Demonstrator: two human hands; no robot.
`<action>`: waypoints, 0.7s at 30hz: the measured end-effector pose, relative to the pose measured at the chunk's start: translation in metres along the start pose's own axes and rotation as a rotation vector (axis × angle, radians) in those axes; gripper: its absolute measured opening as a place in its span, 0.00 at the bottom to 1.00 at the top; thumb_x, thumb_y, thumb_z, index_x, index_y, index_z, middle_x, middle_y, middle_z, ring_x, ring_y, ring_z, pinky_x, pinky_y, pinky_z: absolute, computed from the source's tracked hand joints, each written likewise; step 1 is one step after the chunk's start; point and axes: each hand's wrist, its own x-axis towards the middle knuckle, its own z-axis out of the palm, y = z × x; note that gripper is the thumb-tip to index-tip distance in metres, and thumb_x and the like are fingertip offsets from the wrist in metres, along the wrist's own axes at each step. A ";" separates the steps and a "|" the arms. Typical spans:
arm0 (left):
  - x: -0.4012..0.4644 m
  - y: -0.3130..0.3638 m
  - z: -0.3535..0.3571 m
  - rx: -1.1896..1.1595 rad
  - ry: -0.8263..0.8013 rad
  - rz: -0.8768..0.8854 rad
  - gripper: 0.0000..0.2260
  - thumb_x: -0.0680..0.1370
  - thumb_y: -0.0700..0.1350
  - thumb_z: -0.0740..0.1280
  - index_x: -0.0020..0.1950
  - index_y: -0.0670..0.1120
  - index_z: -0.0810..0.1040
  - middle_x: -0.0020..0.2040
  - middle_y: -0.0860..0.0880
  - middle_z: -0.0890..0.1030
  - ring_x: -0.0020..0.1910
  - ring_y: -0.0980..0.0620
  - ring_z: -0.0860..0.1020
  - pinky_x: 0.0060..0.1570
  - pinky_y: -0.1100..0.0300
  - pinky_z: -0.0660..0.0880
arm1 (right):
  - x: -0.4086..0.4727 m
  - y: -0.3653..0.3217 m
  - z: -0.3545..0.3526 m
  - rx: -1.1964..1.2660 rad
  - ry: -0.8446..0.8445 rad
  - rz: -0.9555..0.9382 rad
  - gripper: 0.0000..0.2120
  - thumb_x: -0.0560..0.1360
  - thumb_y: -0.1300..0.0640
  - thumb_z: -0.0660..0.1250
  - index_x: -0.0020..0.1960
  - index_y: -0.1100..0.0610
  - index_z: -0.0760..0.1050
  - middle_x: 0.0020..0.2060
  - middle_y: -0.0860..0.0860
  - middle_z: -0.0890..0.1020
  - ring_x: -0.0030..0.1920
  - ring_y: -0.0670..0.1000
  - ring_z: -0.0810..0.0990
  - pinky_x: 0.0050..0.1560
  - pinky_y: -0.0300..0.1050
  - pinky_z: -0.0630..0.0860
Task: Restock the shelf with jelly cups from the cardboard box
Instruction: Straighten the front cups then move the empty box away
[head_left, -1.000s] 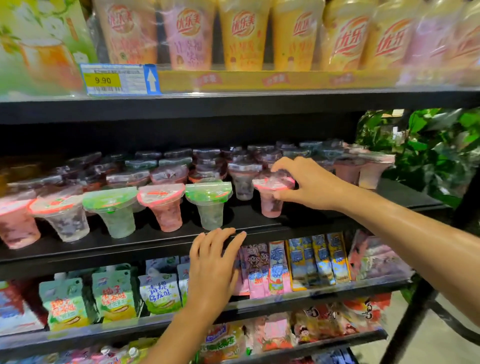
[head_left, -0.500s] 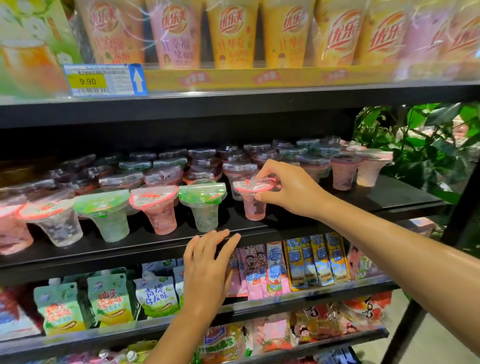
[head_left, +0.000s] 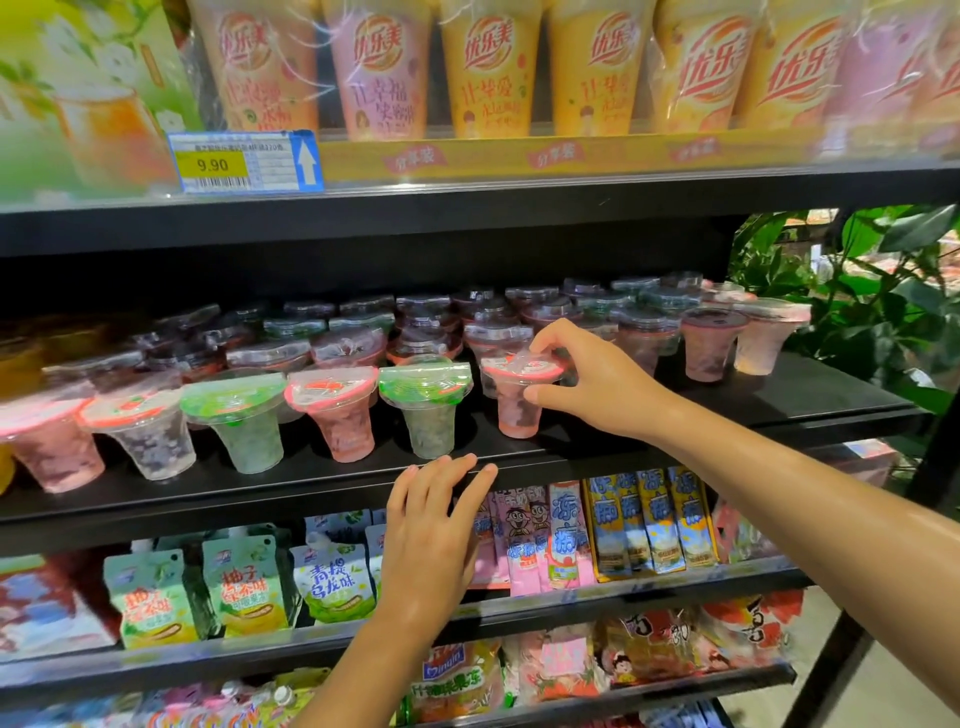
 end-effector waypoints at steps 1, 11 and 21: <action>0.000 -0.001 0.000 0.001 -0.005 0.006 0.41 0.60 0.35 0.79 0.72 0.49 0.70 0.68 0.46 0.74 0.68 0.44 0.70 0.74 0.48 0.55 | 0.000 0.000 0.001 0.005 -0.001 -0.001 0.19 0.74 0.52 0.74 0.60 0.50 0.71 0.55 0.45 0.77 0.55 0.45 0.77 0.53 0.41 0.75; -0.005 -0.005 -0.007 0.010 -0.112 0.023 0.43 0.62 0.38 0.79 0.75 0.50 0.66 0.72 0.48 0.70 0.72 0.45 0.68 0.76 0.48 0.55 | -0.004 -0.003 0.006 0.022 0.004 0.014 0.21 0.75 0.49 0.72 0.66 0.47 0.69 0.61 0.45 0.74 0.62 0.48 0.72 0.63 0.50 0.73; -0.001 0.007 -0.047 -0.336 -0.073 -0.211 0.27 0.78 0.42 0.66 0.76 0.53 0.65 0.73 0.56 0.68 0.74 0.57 0.64 0.75 0.56 0.59 | -0.021 -0.038 0.014 -0.080 0.124 -0.102 0.30 0.75 0.44 0.64 0.75 0.48 0.62 0.73 0.49 0.64 0.75 0.53 0.60 0.73 0.61 0.61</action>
